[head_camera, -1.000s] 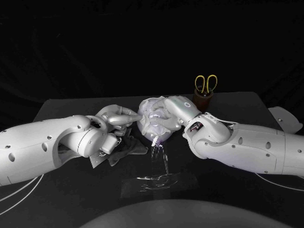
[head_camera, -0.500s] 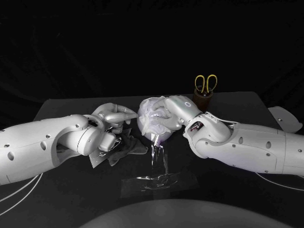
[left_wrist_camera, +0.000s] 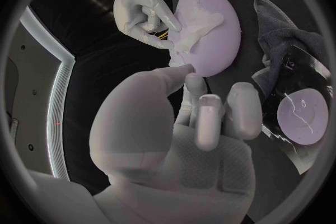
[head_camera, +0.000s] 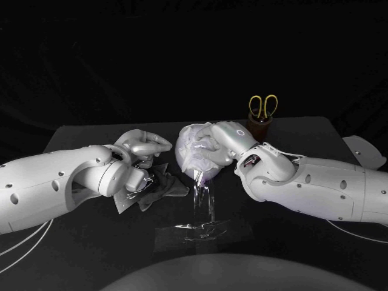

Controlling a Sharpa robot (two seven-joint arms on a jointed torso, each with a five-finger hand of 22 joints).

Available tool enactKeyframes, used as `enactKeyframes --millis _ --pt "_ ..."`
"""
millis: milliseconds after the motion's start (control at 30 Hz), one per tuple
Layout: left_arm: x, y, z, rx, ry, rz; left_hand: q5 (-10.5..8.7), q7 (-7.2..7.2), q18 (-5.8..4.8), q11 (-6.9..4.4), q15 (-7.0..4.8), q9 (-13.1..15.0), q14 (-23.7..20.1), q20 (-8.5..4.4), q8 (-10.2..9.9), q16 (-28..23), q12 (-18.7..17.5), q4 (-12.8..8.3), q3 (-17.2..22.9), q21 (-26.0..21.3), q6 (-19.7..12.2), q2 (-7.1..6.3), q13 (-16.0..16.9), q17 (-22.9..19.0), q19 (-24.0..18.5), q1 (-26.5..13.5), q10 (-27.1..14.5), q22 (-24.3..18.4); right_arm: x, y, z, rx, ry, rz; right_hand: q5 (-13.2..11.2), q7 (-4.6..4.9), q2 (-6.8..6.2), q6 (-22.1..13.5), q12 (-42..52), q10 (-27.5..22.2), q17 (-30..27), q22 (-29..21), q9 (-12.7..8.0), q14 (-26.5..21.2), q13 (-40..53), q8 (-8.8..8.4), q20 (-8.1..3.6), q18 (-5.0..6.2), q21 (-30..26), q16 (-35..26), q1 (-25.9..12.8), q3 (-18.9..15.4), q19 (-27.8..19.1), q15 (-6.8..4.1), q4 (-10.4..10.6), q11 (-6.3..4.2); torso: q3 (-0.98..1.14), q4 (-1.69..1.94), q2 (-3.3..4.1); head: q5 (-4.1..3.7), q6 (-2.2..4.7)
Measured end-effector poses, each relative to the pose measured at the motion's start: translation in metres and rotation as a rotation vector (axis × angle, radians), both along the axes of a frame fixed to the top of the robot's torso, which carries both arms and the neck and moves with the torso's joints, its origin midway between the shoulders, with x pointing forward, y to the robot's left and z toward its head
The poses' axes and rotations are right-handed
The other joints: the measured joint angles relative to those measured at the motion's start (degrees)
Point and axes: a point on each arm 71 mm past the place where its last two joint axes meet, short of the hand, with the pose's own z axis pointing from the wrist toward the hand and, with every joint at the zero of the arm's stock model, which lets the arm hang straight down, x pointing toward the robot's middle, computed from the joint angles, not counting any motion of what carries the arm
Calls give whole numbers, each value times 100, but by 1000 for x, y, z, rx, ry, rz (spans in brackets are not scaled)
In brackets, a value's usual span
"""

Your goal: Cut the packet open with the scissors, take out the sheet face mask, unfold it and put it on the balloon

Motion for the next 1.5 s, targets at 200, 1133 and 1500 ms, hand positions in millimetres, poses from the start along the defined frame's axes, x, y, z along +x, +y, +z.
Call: enactKeyframes --millis 200,1133,1500 --pt "0 0 1 22 -28 -19 35 133 97 101 94 252 -26 64 -175 -438 -858 124 82 -577 -290 -89 -998 0 -863 -243 -886 -1124 0 0 0 0 0 0 0 14 0 15 -1 0 0 0 -1 0 1 0 0 -1 0 -12 0 0 0 0 0 0 2 0 -1 8 -7" --pt "16 -6 1 6 -195 -44 -1 318 561 338 324 -106 -1638 326 -578 -2219 -1764 721 -1042 -2597 -584 -91 -1920 -2707 -2563 -347 -1367 -3642 -14 -7 16 285 -51 166 1 60 46 -33 -59 -21 0 0 -29 -10 0 -22 23 20 -101 -44 -46 -31 -23 10 31 21 7 -14 -2 79 177" --pt "29 -2 -5 47 -161 19 0 341 553 364 359 -128 -1343 343 -578 -1940 -1651 1022 -1530 -2662 -566 -299 -1935 -2327 -2383 -553 -1341 -3703 -21 -25 22 315 -51 150 0 60 76 -34 -59 -21 0 1 -30 -11 3 -22 22 13 -101 -21 -15 -15 -23 11 48 21 10 -7 -3 98 215"
